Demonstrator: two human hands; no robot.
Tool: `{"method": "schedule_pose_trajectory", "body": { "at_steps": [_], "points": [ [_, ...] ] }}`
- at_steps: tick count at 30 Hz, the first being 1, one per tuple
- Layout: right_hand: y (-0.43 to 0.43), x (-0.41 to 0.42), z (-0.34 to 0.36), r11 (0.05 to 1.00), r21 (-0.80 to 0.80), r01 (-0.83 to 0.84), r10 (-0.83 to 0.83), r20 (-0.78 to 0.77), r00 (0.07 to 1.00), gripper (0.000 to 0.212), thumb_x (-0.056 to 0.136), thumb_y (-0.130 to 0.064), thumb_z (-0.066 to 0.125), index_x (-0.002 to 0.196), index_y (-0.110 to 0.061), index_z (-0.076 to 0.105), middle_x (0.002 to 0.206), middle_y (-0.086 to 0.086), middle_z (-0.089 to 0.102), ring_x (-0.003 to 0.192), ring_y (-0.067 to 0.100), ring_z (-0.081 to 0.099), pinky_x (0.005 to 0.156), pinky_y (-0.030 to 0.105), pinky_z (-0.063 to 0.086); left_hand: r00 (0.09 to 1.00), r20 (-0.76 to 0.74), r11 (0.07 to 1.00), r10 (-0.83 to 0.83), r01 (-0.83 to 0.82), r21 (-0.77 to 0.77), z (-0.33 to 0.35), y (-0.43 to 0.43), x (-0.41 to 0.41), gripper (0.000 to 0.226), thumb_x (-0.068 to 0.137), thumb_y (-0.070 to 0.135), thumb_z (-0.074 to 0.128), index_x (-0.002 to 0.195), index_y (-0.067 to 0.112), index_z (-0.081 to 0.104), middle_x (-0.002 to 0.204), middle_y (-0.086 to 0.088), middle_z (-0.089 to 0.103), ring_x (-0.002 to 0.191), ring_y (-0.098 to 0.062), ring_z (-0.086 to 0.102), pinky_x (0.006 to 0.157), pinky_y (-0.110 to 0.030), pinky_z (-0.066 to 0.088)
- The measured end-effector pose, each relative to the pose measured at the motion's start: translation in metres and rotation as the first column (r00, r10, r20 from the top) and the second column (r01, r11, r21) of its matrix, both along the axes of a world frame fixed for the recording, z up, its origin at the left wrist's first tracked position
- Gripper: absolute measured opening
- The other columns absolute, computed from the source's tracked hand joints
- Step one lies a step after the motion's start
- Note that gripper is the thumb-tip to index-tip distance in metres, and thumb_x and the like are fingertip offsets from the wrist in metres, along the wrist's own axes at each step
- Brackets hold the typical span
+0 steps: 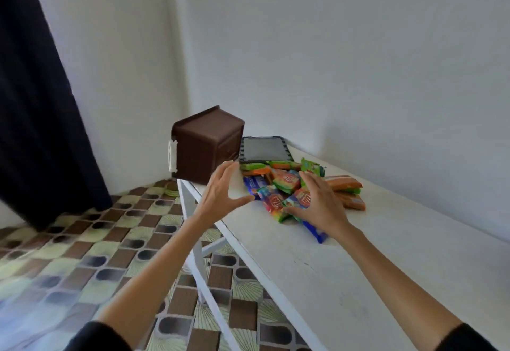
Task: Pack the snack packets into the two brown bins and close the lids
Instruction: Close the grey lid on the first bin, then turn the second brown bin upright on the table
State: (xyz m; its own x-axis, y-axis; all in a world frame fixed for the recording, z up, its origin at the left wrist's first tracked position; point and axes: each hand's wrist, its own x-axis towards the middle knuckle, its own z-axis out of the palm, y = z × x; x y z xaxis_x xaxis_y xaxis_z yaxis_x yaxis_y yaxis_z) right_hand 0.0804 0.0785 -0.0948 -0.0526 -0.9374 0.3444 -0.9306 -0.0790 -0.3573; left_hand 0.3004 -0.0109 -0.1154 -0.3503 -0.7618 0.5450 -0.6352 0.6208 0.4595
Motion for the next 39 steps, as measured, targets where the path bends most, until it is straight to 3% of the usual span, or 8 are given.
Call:
{"method": "schedule_pose_trajectory", "body": {
  "at_steps": [16, 20, 24, 27, 30, 32, 36, 39],
  "points": [
    [-0.241, 0.107, 0.049, 0.976, -0.012, -0.216, 0.216, 0.114, 0.97, 0.089, 0.077, -0.057, 0.063, 0.147, -0.018, 0.024, 0.154, 0.004, 0.023, 0.143, 0.02, 0.019, 0.113, 0.039, 0.024, 0.952, 0.017, 0.952, 0.306, -0.305, -0.011, 0.043, -0.172, 0.107, 0.089, 0.073, 0.056, 0.067, 0.142, 0.014, 0.03, 0.148, -0.01, 0.022, 0.136, -0.028, 0.026, 0.111, -0.045, 0.03],
    [-0.282, 0.121, 0.047, 0.968, 0.07, -0.24, 0.222, 0.198, 0.955, 0.083, 0.08, -0.061, 0.055, 0.148, -0.026, 0.023, 0.157, 0.009, 0.009, 0.145, 0.025, 0.008, 0.116, 0.043, 0.016, 0.927, -0.076, 0.93, 0.368, -0.365, 0.054, 0.05, -0.198, 0.096, 0.069, 0.083, 0.054, 0.056, 0.14, 0.021, 0.036, 0.15, -0.008, 0.02, 0.136, -0.028, 0.026, 0.111, -0.046, 0.031],
    [-0.308, 0.127, 0.032, 0.951, 0.186, -0.246, 0.164, 0.37, 0.914, 0.074, 0.08, -0.066, 0.049, 0.145, -0.042, 0.023, 0.156, 0.013, -0.015, 0.145, 0.032, -0.004, 0.117, 0.046, 0.008, 0.919, -0.022, 0.913, 0.394, -0.388, 0.125, 0.061, -0.229, 0.097, 0.053, 0.091, 0.048, 0.047, 0.139, 0.027, 0.039, 0.149, -0.007, 0.028, 0.137, -0.026, 0.027, 0.11, -0.042, 0.03],
    [-0.32, 0.13, 0.022, 0.931, 0.229, -0.283, 0.117, 0.548, 0.829, 0.074, 0.076, -0.069, 0.053, 0.142, -0.047, 0.025, 0.156, 0.011, -0.005, 0.142, 0.035, 0.014, 0.117, 0.046, 0.018, 0.933, -0.118, 0.929, 0.34, -0.313, 0.198, 0.064, -0.237, 0.093, 0.046, 0.092, 0.039, 0.052, 0.135, 0.024, 0.046, 0.134, -0.006, 0.049, 0.123, -0.023, 0.047, 0.101, -0.032, 0.039],
    [-0.324, 0.135, 0.017, 0.899, 0.261, -0.352, 0.045, 0.744, 0.667, 0.095, 0.053, -0.075, 0.064, 0.136, -0.056, 0.022, 0.153, 0.003, 0.014, 0.133, 0.033, 0.034, 0.105, 0.052, 0.039, 0.907, -0.225, 0.922, 0.356, -0.302, 0.242, 0.065, -0.231, 0.086, 0.042, 0.09, 0.032, 0.057, 0.13, 0.021, 0.052, 0.121, -0.006, 0.062, 0.109, -0.02, 0.058, 0.095, -0.027, 0.045],
    [-0.326, 0.139, 0.015, 0.896, 0.238, -0.376, 0.035, 0.805, 0.592, 0.103, 0.05, -0.071, 0.066, 0.14, -0.052, 0.019, 0.152, 0.003, 0.016, 0.131, 0.031, 0.037, 0.103, 0.052, 0.041, 0.897, -0.23, 0.916, 0.377, -0.324, 0.238, 0.067, -0.225, 0.082, 0.04, 0.089, 0.028, 0.058, 0.127, 0.018, 0.053, 0.115, -0.006, 0.064, 0.103, -0.019, 0.06, 0.09, -0.022, 0.044],
    [-0.326, 0.147, 0.014, 0.917, 0.168, -0.362, 0.025, 0.881, 0.473, 0.081, 0.083, -0.037, 0.063, 0.148, -0.031, 0.016, 0.149, 0.004, 0.026, 0.128, 0.026, 0.04, 0.104, 0.044, 0.04, 0.869, -0.29, 0.907, 0.401, -0.331, 0.261, 0.071, -0.214, 0.075, 0.04, 0.087, 0.021, 0.061, 0.126, 0.013, 0.054, 0.117, -0.006, 0.064, 0.104, -0.017, 0.059, 0.082, -0.011, 0.038],
    [-0.321, 0.151, 0.013, 0.927, 0.142, -0.348, 0.024, 0.902, 0.431, 0.075, 0.088, -0.027, 0.059, 0.149, -0.025, 0.016, 0.147, 0.004, 0.032, 0.123, 0.024, 0.045, 0.098, 0.038, 0.044, 0.862, -0.306, 0.907, 0.405, -0.337, 0.252, 0.071, -0.204, 0.074, 0.043, 0.087, 0.022, 0.061, 0.129, 0.012, 0.052, 0.12, -0.008, 0.063, 0.108, -0.019, 0.058, 0.089, -0.017, 0.039]
  ]
}}
